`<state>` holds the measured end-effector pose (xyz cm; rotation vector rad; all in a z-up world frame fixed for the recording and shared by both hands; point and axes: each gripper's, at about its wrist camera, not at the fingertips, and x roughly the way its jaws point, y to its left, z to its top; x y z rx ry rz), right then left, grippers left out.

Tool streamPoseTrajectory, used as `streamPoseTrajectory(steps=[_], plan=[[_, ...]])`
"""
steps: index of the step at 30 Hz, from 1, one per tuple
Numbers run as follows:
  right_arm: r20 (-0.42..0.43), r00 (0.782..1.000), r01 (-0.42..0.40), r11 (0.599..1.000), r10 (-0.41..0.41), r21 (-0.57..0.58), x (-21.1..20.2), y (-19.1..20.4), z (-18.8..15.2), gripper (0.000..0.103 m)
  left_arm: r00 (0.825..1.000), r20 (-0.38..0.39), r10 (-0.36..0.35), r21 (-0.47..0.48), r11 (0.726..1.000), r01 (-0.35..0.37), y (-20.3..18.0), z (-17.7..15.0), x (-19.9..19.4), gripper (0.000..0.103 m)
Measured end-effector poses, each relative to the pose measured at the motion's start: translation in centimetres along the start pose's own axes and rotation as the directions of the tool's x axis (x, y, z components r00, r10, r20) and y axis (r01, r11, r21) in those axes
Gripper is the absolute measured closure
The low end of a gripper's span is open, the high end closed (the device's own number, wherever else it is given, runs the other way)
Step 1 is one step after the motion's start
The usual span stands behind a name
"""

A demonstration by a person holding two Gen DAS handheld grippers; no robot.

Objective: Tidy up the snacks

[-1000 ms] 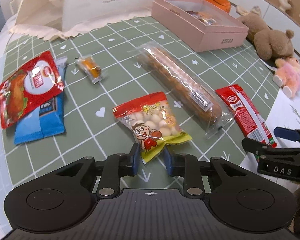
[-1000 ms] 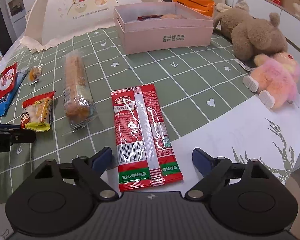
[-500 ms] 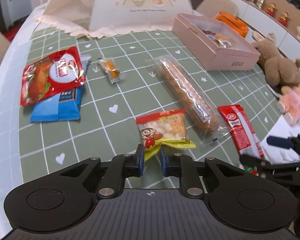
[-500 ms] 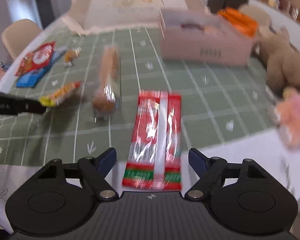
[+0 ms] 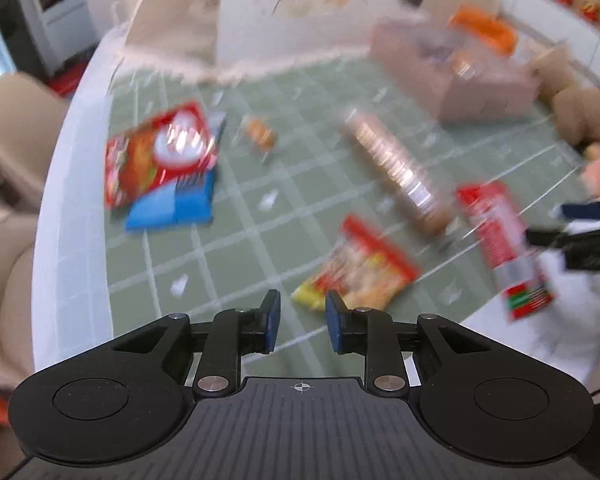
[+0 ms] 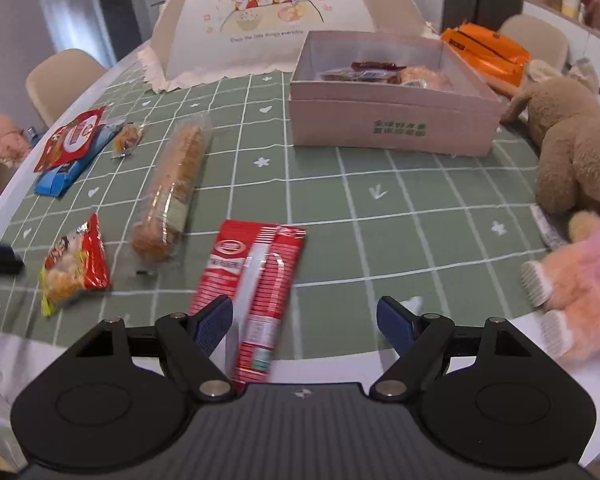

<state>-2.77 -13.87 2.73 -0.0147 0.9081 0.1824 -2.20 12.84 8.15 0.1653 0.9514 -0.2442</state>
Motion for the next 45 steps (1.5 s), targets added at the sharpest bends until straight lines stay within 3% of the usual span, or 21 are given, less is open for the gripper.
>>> streamPoseTrajectory(steps=[3,6,8,11,14,15,18,20,25,27,29,34,36,39,41,45], plan=[[0.014,1.000,-0.026,0.999,0.026,-0.033,-0.2,-1.4,0.0,0.023,0.999,0.014,-0.039,0.202,0.979,0.036,-3.5,0.9,-0.6,0.070],[0.015,0.997,-0.077,0.996,0.078,-0.035,0.1,-2.6,0.3,0.023,0.998,-0.033,0.051,0.447,0.894,-0.031,-7.3,0.6,1.6,0.070],[0.019,0.993,-0.113,0.993,0.114,-0.040,0.4,-3.3,0.4,0.023,0.992,-0.090,0.089,0.506,0.862,-0.031,-8.5,0.3,3.5,0.070],[0.012,0.988,-0.154,0.987,0.154,-0.040,0.7,-3.9,0.2,0.023,0.980,-0.172,0.100,0.506,0.863,0.000,-9.4,-0.2,5.4,0.068],[-0.011,0.980,-0.197,0.980,0.197,-0.029,1.1,-4.4,0.0,0.023,0.976,-0.181,0.119,0.500,0.866,-0.013,-10.1,0.0,5.8,0.064],[-0.021,0.977,-0.213,0.977,0.212,-0.023,1.3,-4.5,-0.1,0.022,0.973,-0.195,0.122,0.483,0.876,-0.013,-10.1,0.3,5.9,0.063],[-0.005,0.979,-0.206,0.978,0.206,-0.047,1.3,-4.1,-0.5,0.022,0.971,-0.232,0.065,0.407,0.913,0.036,-9.6,0.8,6.2,0.046],[0.002,0.982,-0.188,0.980,0.189,-0.071,1.2,-3.7,-0.8,0.022,0.973,-0.225,0.045,0.385,0.922,0.047,-9.3,1.2,6.4,0.043],[0.012,0.992,-0.124,0.990,0.125,-0.065,1.1,-2.9,-1.1,0.021,0.987,-0.143,0.068,0.466,0.885,0.007,-9.0,2.0,5.4,0.046],[0.002,0.994,-0.109,0.993,0.110,-0.054,1.2,-2.5,-1.0,0.020,0.986,-0.133,0.102,0.516,0.857,-0.019,-8.4,1.9,5.6,0.046],[-0.008,0.995,-0.102,0.993,0.102,-0.054,1.3,-2.3,-0.8,0.019,0.983,-0.141,0.114,0.534,0.845,-0.021,-7.3,2.1,6.5,0.046],[-0.034,0.996,-0.086,0.994,0.083,-0.068,1.5,-2.0,-0.5,0.019,0.986,-0.157,0.056,0.466,0.885,0.024,-5.2,3.3,8.0,0.041],[-0.059,0.995,-0.089,0.994,0.085,-0.070,1.6,-1.9,0.0,0.019,0.987,-0.153,0.036,0.401,0.916,0.029,-4.1,3.9,8.4,0.041],[-0.052,0.996,-0.081,0.991,0.076,-0.105,1.2,-1.3,2.0,0.022,0.985,-0.172,-0.030,0.234,0.970,0.071,-1.6,5.1,9.3,0.042],[-0.014,0.997,-0.082,0.983,0.080,-0.163,0.6,-0.2,4.2,0.022,0.980,-0.170,-0.099,0.084,0.990,0.114,0.6,5.4,9.7,0.041],[0.018,0.990,-0.132,0.954,0.142,-0.270,1.6,4.2,9.8,0.022,0.983,-0.077,-0.167,-0.128,0.979,0.156,4.2,4.4,8.4,0.048]])
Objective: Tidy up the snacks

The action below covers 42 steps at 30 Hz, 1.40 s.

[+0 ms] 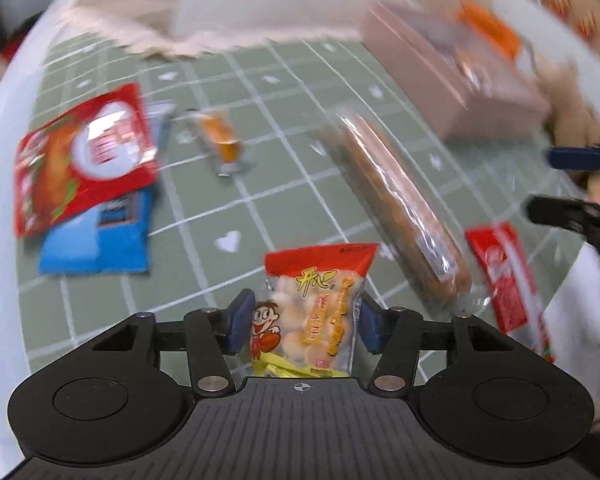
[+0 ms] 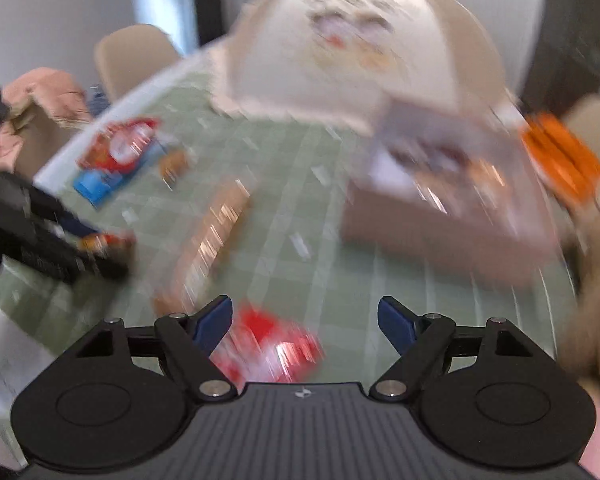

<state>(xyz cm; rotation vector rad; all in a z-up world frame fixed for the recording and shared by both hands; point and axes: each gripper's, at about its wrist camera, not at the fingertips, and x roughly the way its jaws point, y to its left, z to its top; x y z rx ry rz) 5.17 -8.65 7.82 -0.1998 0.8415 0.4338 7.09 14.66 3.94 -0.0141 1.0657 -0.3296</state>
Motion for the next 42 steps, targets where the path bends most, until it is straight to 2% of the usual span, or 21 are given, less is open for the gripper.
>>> streamPoseTrajectory(steps=[1,2,5,7,9,10,11,12,13,16,20,22,24,28,31,34,35,37,38,40,42], plan=[[0.001,1.000,-0.022,1.000,0.022,-0.018,1.0,0.9,1.8,0.022,1.000,0.025,-0.002,-0.046,0.999,0.003,0.5,-0.4,-0.7,0.060],[-0.003,0.998,-0.057,0.998,0.056,-0.040,2.6,2.0,3.8,0.022,0.999,0.054,-0.006,-0.110,0.994,0.012,1.1,-0.9,-1.5,0.084],[-0.017,0.993,-0.117,0.990,0.116,-0.083,7.3,5.2,8.3,0.025,0.995,0.100,-0.024,-0.256,0.965,0.049,2.3,-2.4,-3.3,0.082],[-0.045,0.991,-0.128,0.990,0.125,-0.066,10.8,6.6,10.6,0.037,0.993,0.116,-0.011,-0.279,0.959,0.043,2.4,-3.2,-4.2,0.082],[-0.102,0.986,-0.140,0.989,0.134,-0.056,14.2,8.2,12.1,0.054,0.993,0.118,0.008,-0.294,0.955,0.027,2.4,-3.9,-4.9,0.082],[-0.129,0.983,-0.142,0.988,0.133,-0.062,15.6,9.0,12.5,0.055,0.993,0.120,0.011,-0.302,0.953,0.025,2.4,-4.2,-5.2,0.082],[-0.146,0.982,-0.133,0.988,0.121,-0.078,16.4,9.7,12.6,0.062,0.993,0.120,0.012,-0.306,0.952,0.025,2.3,-4.2,-5.3,0.082],[-0.166,0.981,-0.120,0.987,0.101,-0.108,17.0,10.4,12.3,0.077,0.993,0.119,0.016,-0.305,0.952,0.021,2.2,-4.3,-5.5,0.082],[-0.177,0.981,-0.104,0.985,0.079,-0.135,17.1,10.9,12.1,0.082,0.993,0.117,0.023,-0.297,0.955,0.013,2.0,-4.4,-5.7,0.082],[-0.162,0.981,-0.129,0.979,0.104,-0.155,14.7,10.7,10.8,0.084,0.993,0.115,0.039,-0.264,0.965,-0.007,1.2,-4.2,-6.2,0.082],[-0.090,0.985,-0.161,0.978,0.150,-0.135,7.8,7.7,8.2,0.084,0.993,0.118,0.008,-0.223,0.975,0.018,-0.6,-3.3,-6.3,0.082],[-0.049,0.989,-0.142,0.985,0.137,-0.103,3.9,5.2,6.6,0.084,0.992,0.125,-0.035,-0.200,0.978,0.059,-2.0,-2.6,-6.8,0.082],[-0.006,0.996,-0.089,0.994,0.089,-0.064,-0.2,1.8,4.5,0.084,0.980,0.157,-0.124,-0.172,0.974,0.151,-4.0,-1.0,-7.8,0.082],[0.025,0.999,0.043,0.999,-0.043,0.003,-5.5,-4.0,1.1,0.084,0.924,0.285,-0.256,-0.016,0.962,0.272,-9.1,5.5,-11.6,0.082],[0.060,0.989,0.135,0.989,-0.138,0.053,-8.9,-8.0,-1.0,0.084,0.861,0.392,-0.323,0.119,0.946,0.300,-13.2,12.2,-14.4,0.082],[0.088,0.978,0.176,0.978,-0.187,0.113,-11.1,-10.9,-2.6,0.084,0.816,0.441,-0.374,0.138,0.927,0.350,-15.6,17.9,-14.6,0.080],[0.097,0.976,0.182,0.975,-0.195,0.130,-11.6,-11.6,-3.0,0.084,0.812,0.429,-0.395,0.110,0.916,0.387,-15.8,19.5,-13.5,0.075],[0.103,0.973,0.187,0.968,-0.206,0.170,-12.0,-13.1,-3.9,0.084,0.838,0.388,-0.383,0.004,0.910,0.414,-15.6,21.8,-10.2,0.075],[0.103,0.973,0.183,0.966,-0.204,0.185,-12.1,-13.7,-4.4,0.084,0.852,0.394,-0.344,-0.039,0.920,0.389,-15.3,22.0,-8.9,0.075],[0.102,0.976,0.171,0.963,-0.195,0.208,-12.1,-14.9,-5.0,0.084,0.859,0.441,-0.260,-0.077,0.943,0.325,-14.7,20.8,-7.8,0.075],[0.101,0.980,0.148,0.964,-0.174,0.222,-11.5,-15.7,-4.9,0.084,0.865,0.446,-0.229,-0.105,0.947,0.304,-13.8,18.8,-7.4,0.075]])
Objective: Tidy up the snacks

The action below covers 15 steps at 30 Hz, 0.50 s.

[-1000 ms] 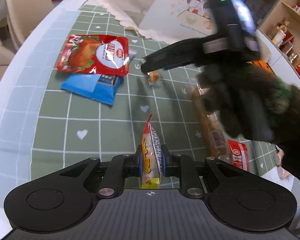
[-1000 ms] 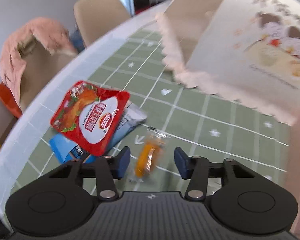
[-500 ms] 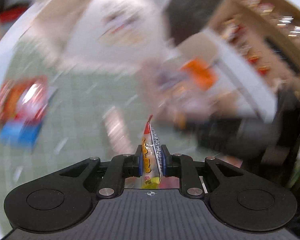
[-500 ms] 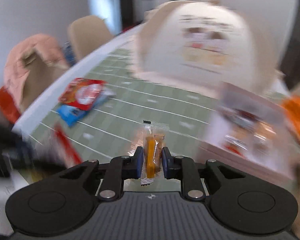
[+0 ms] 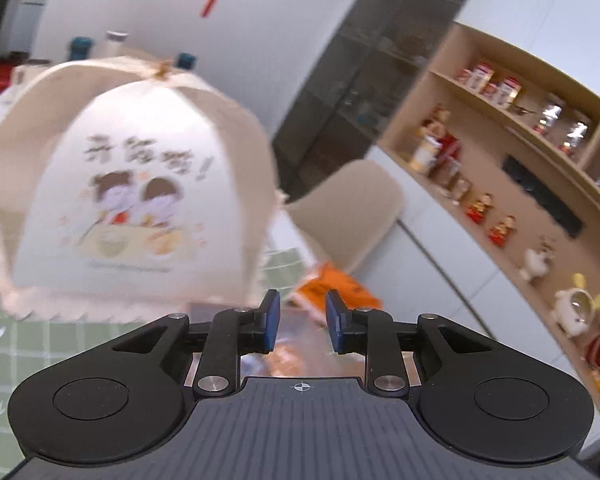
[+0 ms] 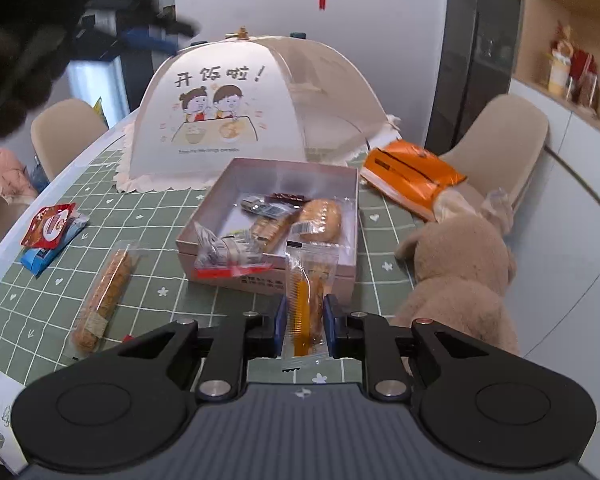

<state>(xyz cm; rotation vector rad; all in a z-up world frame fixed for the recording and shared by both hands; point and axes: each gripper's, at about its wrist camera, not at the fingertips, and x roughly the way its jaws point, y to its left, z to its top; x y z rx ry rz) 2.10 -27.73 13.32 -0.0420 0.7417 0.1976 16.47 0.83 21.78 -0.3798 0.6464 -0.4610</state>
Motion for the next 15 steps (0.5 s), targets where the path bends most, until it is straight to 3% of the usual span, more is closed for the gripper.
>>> streamPoseTrajectory(steps=[4,6,9,12,15], plan=[[0.035,0.999,-0.039,0.999,0.039,-0.005,1.4,0.1,2.7,0.084,0.996,-0.051,0.072,-0.103,0.992,-0.077,4.3,-4.4,-1.9,0.075],[0.076,0.994,-0.075,0.997,0.074,0.005,2.1,0.0,5.6,0.084,0.988,-0.086,0.127,-0.178,0.974,-0.141,6.7,-7.2,-2.9,0.075],[0.121,0.988,-0.099,0.994,0.094,0.037,4.3,-0.2,10.2,0.078,0.978,-0.148,0.145,-0.251,0.951,-0.179,8.8,-11.4,-4.4,0.075],[0.048,0.995,-0.093,0.996,0.092,0.016,7.8,0.2,12.7,0.062,0.969,-0.201,0.145,-0.252,0.948,-0.194,9.3,-14.9,-5.9,0.075],[-0.027,0.995,-0.097,0.995,0.096,-0.036,9.4,1.8,10.6,0.058,0.954,-0.248,0.171,-0.207,0.952,-0.224,9.1,-17.7,-7.3,0.075]])
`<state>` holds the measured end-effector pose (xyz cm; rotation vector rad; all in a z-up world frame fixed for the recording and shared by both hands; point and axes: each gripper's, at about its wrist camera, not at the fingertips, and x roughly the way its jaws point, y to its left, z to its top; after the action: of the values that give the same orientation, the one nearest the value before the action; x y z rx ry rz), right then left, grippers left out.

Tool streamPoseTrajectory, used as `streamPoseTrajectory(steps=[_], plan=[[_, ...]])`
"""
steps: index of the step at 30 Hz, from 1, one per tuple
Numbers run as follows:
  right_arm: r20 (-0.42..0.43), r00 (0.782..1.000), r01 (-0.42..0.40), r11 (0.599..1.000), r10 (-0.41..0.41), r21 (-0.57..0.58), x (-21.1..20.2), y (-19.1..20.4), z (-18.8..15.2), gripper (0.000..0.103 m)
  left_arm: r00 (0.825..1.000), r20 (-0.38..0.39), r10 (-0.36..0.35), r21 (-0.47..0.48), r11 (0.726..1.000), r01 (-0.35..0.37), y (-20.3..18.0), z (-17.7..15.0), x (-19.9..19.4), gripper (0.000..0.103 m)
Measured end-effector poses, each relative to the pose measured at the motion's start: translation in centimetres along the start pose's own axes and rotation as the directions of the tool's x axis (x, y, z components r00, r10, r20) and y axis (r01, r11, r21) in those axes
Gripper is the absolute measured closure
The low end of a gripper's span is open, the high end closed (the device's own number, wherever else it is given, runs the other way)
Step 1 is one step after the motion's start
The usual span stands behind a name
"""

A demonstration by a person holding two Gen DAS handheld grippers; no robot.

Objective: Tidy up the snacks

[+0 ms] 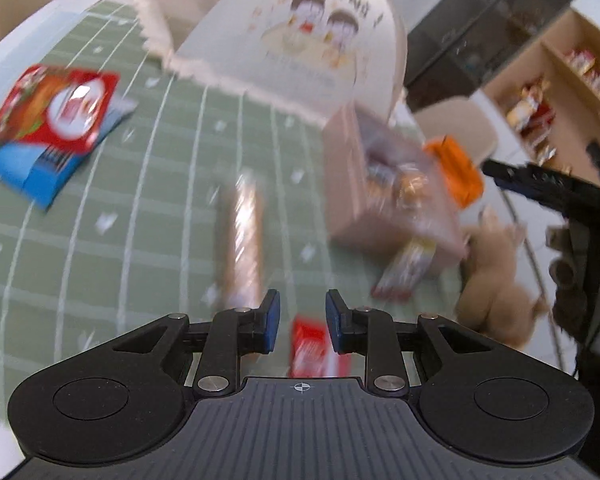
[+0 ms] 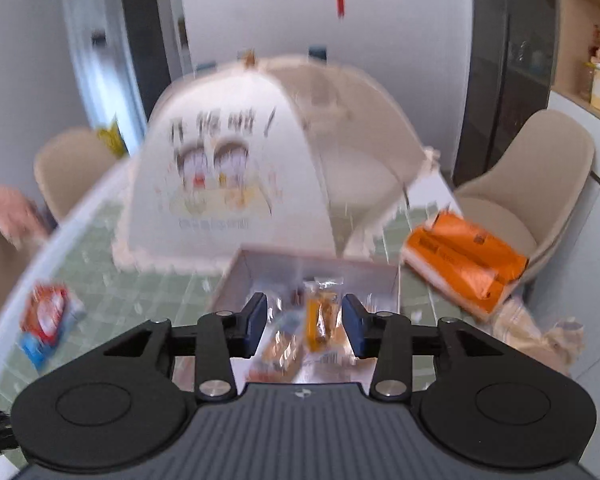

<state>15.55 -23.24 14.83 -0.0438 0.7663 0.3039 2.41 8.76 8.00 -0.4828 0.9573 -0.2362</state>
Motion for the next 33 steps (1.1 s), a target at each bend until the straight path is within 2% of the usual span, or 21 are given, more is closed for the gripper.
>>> streamPoseTrajectory(steps=[3,6,9,12,13,15,17,21,26,28,29,30,31,32,33], plan=[[-0.087,0.996,-0.039,0.999,0.036,-0.034,1.4,2.0,-4.8,0.052,0.998,-0.044,0.047,0.042,0.998,-0.045,1.1,-1.8,-0.6,0.075],[-0.142,0.989,0.033,0.997,-0.043,-0.072,3.5,3.9,-8.5,0.052,0.995,-0.086,0.058,0.067,0.996,-0.052,1.3,-2.7,-0.7,0.075],[-0.155,0.981,0.102,0.990,-0.115,-0.095,6.0,4.6,-10.0,0.052,0.994,-0.093,0.053,0.075,0.996,-0.046,0.9,-2.8,-0.8,0.075],[-0.155,0.984,0.086,0.995,-0.092,-0.048,6.9,4.3,-10.1,0.052,0.993,-0.107,0.046,0.113,0.993,-0.033,0.4,-2.9,-0.5,0.075],[-0.161,0.985,0.065,0.998,-0.068,-0.025,6.8,4.3,-10.1,0.055,0.993,-0.112,0.042,0.123,0.992,-0.028,0.3,-2.9,-0.4,0.075],[-0.141,0.990,0.012,1.000,-0.015,-0.020,5.1,4.6,-9.9,0.076,0.992,-0.121,0.039,0.135,0.991,-0.022,0.2,-3.0,-0.5,0.075],[-0.115,0.993,-0.014,1.000,0.012,-0.023,3.1,4.6,-9.1,0.089,0.992,-0.121,0.040,0.132,0.991,-0.024,0.5,-3.1,-0.5,0.075],[-0.030,0.998,-0.058,0.998,0.057,-0.007,-0.8,4.1,-5.5,0.089,0.992,-0.124,0.037,0.091,0.996,-0.025,1.4,-3.3,-0.4,0.075],[0.071,0.997,0.001,0.999,0.001,-0.032,-2.2,3.6,-1.4,0.089,0.993,-0.116,0.026,0.068,0.997,-0.018,1.6,-3.5,-0.5,0.075],[0.123,0.992,0.006,1.000,-0.005,-0.007,-1.9,2.6,0.2,0.088,0.993,-0.115,0.032,0.073,0.997,-0.024,1.6,-3.4,-0.4,0.075],[0.130,0.992,0.007,1.000,-0.009,0.013,-1.6,2.0,1.2,0.084,0.993,-0.113,0.035,0.073,0.997,-0.027,1.5,-3.4,-0.4,0.075],[0.122,0.992,0.017,1.000,-0.020,0.026,-1.3,1.7,1.8,0.070,0.993,-0.110,0.036,0.075,0.997,-0.028,1.5,-3.4,-0.5,0.075],[0.116,0.993,0.020,0.999,-0.024,0.030,-1.1,1.5,2.1,0.064,0.994,-0.106,0.036,0.079,0.997,-0.028,1.5,-3.3,-0.5,0.075],[0.119,0.993,0.024,0.999,-0.026,0.022,-1.1,1.6,2.2,0.058,0.994,-0.100,0.037,0.083,0.996,-0.029,1.6,-3.2,-0.6,0.075],[0.124,0.992,0.031,0.999,-0.032,0.008,-1.2,1.9,1.8,0.058,0.995,-0.093,0.041,0.087,0.996,-0.033,1.7,-3.0,-0.7,0.075]])
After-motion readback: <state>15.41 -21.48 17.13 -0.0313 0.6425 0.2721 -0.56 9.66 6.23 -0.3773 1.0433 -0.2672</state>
